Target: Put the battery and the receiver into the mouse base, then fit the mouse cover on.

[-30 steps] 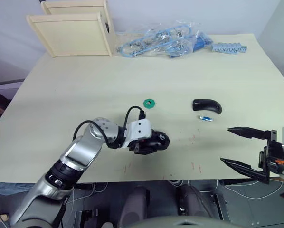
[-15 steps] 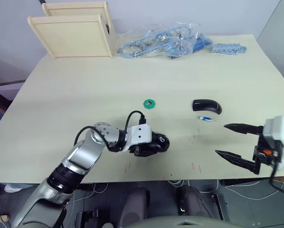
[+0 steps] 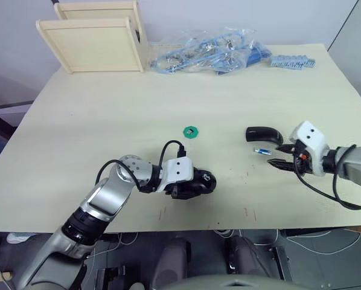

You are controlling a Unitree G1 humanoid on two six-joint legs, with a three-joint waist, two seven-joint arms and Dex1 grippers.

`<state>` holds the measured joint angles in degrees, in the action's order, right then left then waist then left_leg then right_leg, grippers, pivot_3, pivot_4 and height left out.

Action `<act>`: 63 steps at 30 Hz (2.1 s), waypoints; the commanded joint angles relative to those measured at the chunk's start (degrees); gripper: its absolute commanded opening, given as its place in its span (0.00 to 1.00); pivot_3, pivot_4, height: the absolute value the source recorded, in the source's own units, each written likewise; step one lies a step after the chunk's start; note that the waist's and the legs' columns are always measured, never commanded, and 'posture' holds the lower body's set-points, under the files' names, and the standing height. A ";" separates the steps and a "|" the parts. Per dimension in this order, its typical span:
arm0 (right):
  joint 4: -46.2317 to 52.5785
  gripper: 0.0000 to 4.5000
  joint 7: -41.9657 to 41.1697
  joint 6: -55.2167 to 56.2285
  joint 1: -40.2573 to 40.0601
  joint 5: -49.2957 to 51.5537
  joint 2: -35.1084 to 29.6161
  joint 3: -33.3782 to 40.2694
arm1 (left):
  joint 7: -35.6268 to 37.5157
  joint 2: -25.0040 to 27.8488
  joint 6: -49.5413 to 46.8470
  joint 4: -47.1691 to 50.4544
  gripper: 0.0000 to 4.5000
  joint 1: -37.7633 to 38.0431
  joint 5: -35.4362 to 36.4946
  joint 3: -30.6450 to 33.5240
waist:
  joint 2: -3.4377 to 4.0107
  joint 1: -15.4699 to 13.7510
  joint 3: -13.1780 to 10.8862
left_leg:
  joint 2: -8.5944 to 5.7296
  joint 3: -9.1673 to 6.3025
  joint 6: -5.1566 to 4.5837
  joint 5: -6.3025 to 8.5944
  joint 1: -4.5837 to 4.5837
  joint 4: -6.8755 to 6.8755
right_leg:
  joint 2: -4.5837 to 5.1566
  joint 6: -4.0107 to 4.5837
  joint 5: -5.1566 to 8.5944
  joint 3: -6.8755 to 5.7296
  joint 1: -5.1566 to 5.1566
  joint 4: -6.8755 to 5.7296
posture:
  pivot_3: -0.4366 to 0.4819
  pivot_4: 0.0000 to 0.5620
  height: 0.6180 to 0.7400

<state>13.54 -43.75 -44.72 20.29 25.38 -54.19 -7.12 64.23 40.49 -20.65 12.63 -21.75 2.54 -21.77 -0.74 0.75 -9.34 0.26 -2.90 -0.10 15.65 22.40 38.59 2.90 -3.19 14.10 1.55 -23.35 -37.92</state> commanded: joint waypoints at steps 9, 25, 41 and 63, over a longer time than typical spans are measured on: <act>-8.53 0.61 -4.26 1.68 8.08 -8.38 3.75 -4.77 | 0.33 -0.12 -1.00 -0.22 0.66 1.76 -0.37 -0.54 | 0.03 0.05 0.01 | 0.00 -0.01 0.00 0.00 -0.01 0.00 | -0.01 0.00 0.00 0.00 -0.01 -0.02 | 0.48 0.27 1.00; -13.28 0.61 -4.48 1.69 9.11 -10.07 9.29 -2.70 | 0.62 -0.44 -3.59 2.47 0.66 1.25 -0.23 -0.75 | 0.04 0.09 0.00 | 0.00 0.00 0.00 0.00 0.01 -0.01 | -0.01 0.00 0.00 0.01 -0.04 -0.04 | 0.48 0.27 1.00; -12.36 0.10 -5.24 0.35 7.58 -10.41 8.95 -1.91 | 0.98 -0.78 -4.63 3.03 0.66 0.53 0.22 -0.56 | 0.04 0.08 0.00 | 0.00 -0.01 0.00 0.00 0.02 -0.01 | -0.01 0.00 0.00 0.00 -0.04 -0.03 | 0.48 0.27 1.00; 25.51 0.01 5.72 -47.78 19.35 16.10 12.67 0.46 | 1.73 -0.84 -2.36 0.97 0.66 0.25 -0.77 -1.42 | 0.07 -0.10 0.00 | 0.00 -0.34 0.00 0.00 0.27 0.00 | -0.03 0.05 0.01 -0.27 -0.17 0.00 | 0.48 0.27 1.00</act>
<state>39.56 -42.07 -91.58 39.26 38.27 -42.31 -6.36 65.41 39.08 -23.15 13.81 -22.21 2.26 -22.08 -0.67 0.65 -9.34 0.24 -3.23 -0.10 15.66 22.72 38.60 2.90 -3.14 14.11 1.27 -23.53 -37.91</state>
